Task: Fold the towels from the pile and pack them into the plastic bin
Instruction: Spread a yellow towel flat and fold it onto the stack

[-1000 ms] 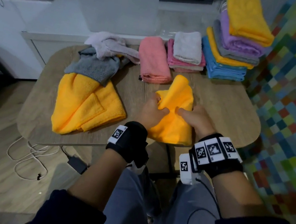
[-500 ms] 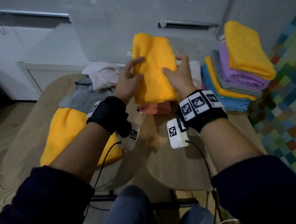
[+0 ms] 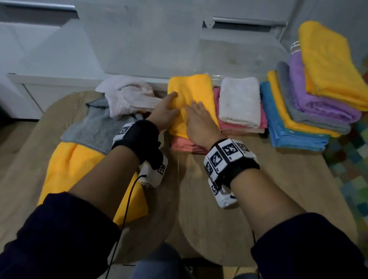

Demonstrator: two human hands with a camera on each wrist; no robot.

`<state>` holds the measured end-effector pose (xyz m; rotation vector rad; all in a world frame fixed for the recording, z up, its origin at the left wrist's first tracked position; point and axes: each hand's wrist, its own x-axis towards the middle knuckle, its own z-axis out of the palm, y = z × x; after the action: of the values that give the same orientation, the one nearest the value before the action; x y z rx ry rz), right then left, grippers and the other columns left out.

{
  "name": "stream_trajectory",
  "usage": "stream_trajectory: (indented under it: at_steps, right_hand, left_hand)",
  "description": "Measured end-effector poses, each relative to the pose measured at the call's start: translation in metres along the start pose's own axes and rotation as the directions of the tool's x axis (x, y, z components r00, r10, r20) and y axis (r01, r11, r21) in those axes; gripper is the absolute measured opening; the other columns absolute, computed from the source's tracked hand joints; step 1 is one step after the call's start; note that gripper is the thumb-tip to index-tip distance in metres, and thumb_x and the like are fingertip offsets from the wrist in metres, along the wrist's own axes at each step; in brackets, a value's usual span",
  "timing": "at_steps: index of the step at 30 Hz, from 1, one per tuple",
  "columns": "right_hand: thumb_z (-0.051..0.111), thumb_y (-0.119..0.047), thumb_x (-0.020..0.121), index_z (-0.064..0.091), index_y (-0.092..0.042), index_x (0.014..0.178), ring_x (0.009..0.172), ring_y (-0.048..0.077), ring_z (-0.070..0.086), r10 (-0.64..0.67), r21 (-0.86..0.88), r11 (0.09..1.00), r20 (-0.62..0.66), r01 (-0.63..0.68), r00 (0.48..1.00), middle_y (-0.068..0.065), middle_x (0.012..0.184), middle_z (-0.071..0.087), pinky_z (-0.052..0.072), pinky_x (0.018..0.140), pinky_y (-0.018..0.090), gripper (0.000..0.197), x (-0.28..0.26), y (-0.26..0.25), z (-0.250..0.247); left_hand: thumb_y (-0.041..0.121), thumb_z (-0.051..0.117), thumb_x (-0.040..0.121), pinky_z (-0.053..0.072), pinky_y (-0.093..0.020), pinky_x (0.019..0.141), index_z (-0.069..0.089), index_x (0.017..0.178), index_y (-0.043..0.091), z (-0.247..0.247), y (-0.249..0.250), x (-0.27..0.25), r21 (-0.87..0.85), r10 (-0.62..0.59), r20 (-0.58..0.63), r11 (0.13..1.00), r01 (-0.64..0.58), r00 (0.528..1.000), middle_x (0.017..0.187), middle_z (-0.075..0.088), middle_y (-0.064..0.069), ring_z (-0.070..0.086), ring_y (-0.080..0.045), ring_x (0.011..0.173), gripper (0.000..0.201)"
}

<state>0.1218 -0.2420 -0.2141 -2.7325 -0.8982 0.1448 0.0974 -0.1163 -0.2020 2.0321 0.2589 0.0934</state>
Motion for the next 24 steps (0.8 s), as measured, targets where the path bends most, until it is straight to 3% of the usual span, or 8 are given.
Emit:
stream_trajectory:
  at_steps: [3, 6, 10, 13, 15, 19, 21, 24]
  right_hand:
    - [0.031, -0.007, 0.095, 0.013, -0.003, 0.148, 0.146, 0.029, 0.002, 0.03, 0.017, 0.999, 0.05, -0.031, 0.998, 0.014, 0.158, 0.007, 0.007, 0.119, 0.039, 0.056, 0.007, 0.002, 0.007]
    - [0.032, -0.011, 0.095, 0.013, -0.002, 0.148, 0.146, 0.031, 0.004, 0.038, 0.011, 0.999, 0.088, -0.039, 0.995, 0.017, 0.157, 0.01, 0.009, 0.118, 0.042, 0.057, 0.011, 0.001, 0.004]
    - [0.033, -0.014, 0.1, 0.015, -0.005, 0.149, 0.145, 0.032, 0.007, 0.061, 0.073, 0.995, 0.058, -0.065, 0.996, 0.016, 0.157, 0.01, 0.011, 0.118, 0.039, 0.053, -0.014, -0.016, -0.024]
    - [0.04, -0.011, 0.095, 0.041, -0.009, 0.138, 0.131, 0.033, 0.039, -0.016, 0.203, 0.979, -0.091, 0.034, 0.996, 0.015, 0.143, 0.042, 0.034, 0.107, 0.04, 0.043, -0.053, -0.05, -0.036]
    - [0.045, -0.01, 0.091, 0.062, -0.011, 0.117, 0.112, 0.026, 0.056, -0.107, 0.28, 0.951, -0.1, 0.131, 0.989, 0.01, 0.12, 0.062, 0.044, 0.09, 0.031, 0.031, -0.083, -0.079, -0.032]
    - [0.054, -0.007, 0.088, 0.071, -0.011, 0.102, 0.103, 0.018, 0.06, -0.284, 0.374, 0.893, 0.034, 0.252, 0.958, 0.006, 0.109, 0.068, 0.043, 0.085, 0.027, 0.023, -0.135, -0.129, -0.011]
    - [0.054, -0.006, 0.087, 0.07, -0.009, 0.102, 0.104, 0.02, 0.059, -0.285, 0.383, 0.889, 0.027, 0.253, 0.958, 0.007, 0.11, 0.068, 0.041, 0.083, 0.026, 0.023, -0.147, -0.147, 0.007]
    - [0.056, -0.01, 0.088, 0.061, -0.006, 0.112, 0.107, 0.026, 0.056, -0.158, 0.415, 0.898, -0.001, 0.144, 0.987, 0.012, 0.115, 0.063, 0.04, 0.082, 0.027, 0.025, -0.15, -0.164, 0.033]
  left_hand:
    - [0.001, 0.047, 0.093, 0.03, -0.035, 0.111, 0.021, 0.145, 0.003, 0.0, 0.004, -0.008, 0.013, -0.008, 0.008, 1.0, 0.007, 1.0, 0.149, 0.028, -0.016, 0.032, -0.028, 0.136, 0.059]
    - [0.003, 0.05, 0.091, 0.043, -0.036, 0.093, 0.03, 0.141, 0.003, -0.008, 0.008, -0.024, 0.012, -0.028, -0.011, 1.0, 0.028, 1.0, 0.14, 0.039, -0.02, 0.049, -0.028, 0.119, 0.054]
    - [-0.004, 0.046, 0.084, 0.045, -0.008, 0.065, 0.053, 0.118, -0.003, -0.031, 0.009, -0.066, 0.027, 0.032, -0.03, 0.999, -0.031, 0.999, 0.097, 0.061, -0.009, 0.059, 0.002, 0.076, 0.034]
    - [-0.012, 0.041, 0.085, 0.042, -0.004, 0.061, 0.06, 0.111, 0.001, -0.057, -0.001, -0.1, 0.144, 0.094, -0.022, 0.986, -0.09, 0.995, 0.102, 0.061, -0.008, 0.056, -0.012, 0.084, 0.035]
    - [-0.007, 0.043, 0.088, 0.041, -0.009, 0.047, 0.06, 0.104, 0.01, -0.076, -0.01, -0.123, 0.15, 0.073, -0.065, 0.987, -0.063, 0.995, 0.088, 0.06, -0.008, 0.055, -0.016, 0.066, 0.028]
    - [-0.008, 0.048, 0.087, 0.038, -0.008, 0.067, 0.062, 0.093, 0.013, -0.102, -0.02, -0.177, 0.252, 0.117, -0.162, 0.965, -0.073, 0.98, 0.081, 0.058, 0.009, 0.054, 0.006, 0.066, 0.025]
    - [-0.003, 0.051, 0.088, 0.034, -0.003, 0.065, 0.066, 0.099, 0.012, -0.106, -0.031, -0.204, 0.353, 0.085, -0.177, 0.935, -0.018, 0.981, 0.09, 0.065, 0.002, 0.057, -0.006, 0.077, 0.024]
    - [-0.003, 0.053, 0.085, 0.033, -0.014, 0.07, 0.067, 0.105, 0.006, -0.103, -0.056, -0.228, 0.35, 0.025, -0.194, 0.936, 0.046, 0.981, 0.103, 0.065, -0.011, 0.058, -0.022, 0.095, 0.027]
